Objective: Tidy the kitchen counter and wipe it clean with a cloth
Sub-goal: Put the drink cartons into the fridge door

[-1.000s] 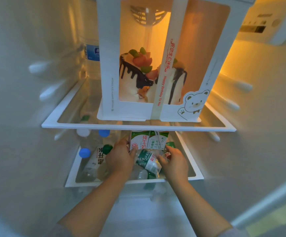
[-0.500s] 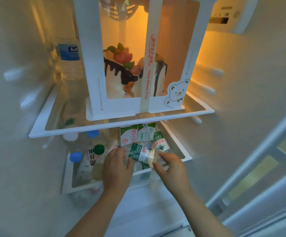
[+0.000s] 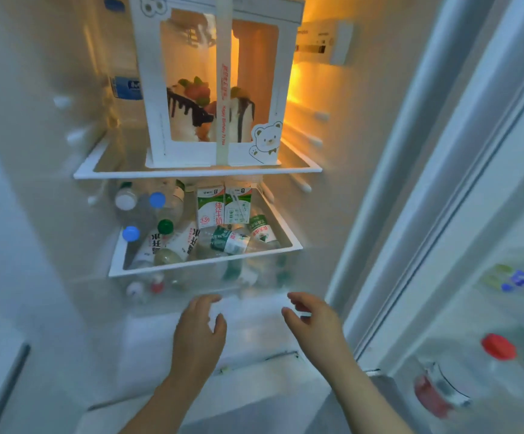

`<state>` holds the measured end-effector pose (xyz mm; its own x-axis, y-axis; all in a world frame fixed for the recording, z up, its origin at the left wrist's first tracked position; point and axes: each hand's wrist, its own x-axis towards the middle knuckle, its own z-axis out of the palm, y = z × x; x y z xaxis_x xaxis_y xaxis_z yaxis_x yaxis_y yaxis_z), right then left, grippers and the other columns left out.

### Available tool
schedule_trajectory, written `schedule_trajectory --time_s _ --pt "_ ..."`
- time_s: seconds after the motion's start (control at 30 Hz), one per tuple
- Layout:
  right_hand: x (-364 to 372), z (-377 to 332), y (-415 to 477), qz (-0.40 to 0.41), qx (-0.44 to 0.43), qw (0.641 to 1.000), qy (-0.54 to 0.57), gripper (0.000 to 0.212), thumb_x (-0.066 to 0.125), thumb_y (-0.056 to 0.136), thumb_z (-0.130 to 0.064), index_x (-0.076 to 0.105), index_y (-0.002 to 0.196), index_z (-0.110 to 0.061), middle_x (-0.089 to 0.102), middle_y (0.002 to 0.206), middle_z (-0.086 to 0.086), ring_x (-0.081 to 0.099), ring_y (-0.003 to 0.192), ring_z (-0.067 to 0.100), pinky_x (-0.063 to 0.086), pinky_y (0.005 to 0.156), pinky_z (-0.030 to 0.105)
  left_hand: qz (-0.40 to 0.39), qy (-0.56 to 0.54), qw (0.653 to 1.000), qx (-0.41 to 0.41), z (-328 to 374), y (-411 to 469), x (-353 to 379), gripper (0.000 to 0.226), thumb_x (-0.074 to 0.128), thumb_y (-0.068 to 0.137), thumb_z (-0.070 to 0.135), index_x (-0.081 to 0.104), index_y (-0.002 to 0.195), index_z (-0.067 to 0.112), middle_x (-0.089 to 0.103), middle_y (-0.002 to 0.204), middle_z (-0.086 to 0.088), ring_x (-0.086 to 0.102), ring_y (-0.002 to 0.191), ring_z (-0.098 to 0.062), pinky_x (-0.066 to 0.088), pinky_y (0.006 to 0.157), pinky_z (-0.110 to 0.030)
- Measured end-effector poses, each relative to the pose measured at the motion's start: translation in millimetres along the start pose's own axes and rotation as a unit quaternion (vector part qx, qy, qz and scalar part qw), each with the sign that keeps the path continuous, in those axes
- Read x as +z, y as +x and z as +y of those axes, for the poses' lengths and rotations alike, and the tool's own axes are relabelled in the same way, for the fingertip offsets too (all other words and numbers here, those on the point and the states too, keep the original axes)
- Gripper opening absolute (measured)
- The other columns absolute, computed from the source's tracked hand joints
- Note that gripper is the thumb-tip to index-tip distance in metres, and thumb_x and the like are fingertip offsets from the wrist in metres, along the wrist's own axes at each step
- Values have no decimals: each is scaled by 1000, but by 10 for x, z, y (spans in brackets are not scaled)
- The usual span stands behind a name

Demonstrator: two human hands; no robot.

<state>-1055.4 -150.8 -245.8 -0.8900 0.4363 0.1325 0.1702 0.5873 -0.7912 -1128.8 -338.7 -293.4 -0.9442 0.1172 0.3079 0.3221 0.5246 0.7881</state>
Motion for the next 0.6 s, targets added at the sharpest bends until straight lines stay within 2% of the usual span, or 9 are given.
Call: schedule_trajectory --time_s 0.2,0.3,0.43,0.6 --pt "-592 627 -956 -8 30 999 11 30 63 87 -18 64 117 -19 63 113 -5 58 99 5 47 85 20 -24 -53 997 -53 320 -1355 348 35 62 82 -3 59 101 27 61 105 4 61 93 -15 51 82 -33" --pt "-849 958 -1397 -17 32 999 -21 32 64 85 -15 64 117 -15 65 114 -3 58 97 5 39 79 12 -45 -49 996 -60 515 -1819 443 36 62 81 -3 59 100 27 61 104 4 60 92 -14 48 81 -29" --pt "-1152 1191 -1847 -16 49 998 -45 34 66 85 -14 63 119 -11 64 118 0 57 104 11 36 86 16 -67 -28 995 -62 744 -2240 449 31 62 80 -1 62 102 21 61 101 7 60 90 -13 47 80 -26" --pt "-1431 1393 -1973 12 46 994 -95 42 66 85 -12 57 125 -8 58 127 8 50 122 23 32 99 24 -87 -23 995 -48 912 -2496 439 31 61 82 0 62 104 21 59 103 9 58 93 -10 44 80 -20"
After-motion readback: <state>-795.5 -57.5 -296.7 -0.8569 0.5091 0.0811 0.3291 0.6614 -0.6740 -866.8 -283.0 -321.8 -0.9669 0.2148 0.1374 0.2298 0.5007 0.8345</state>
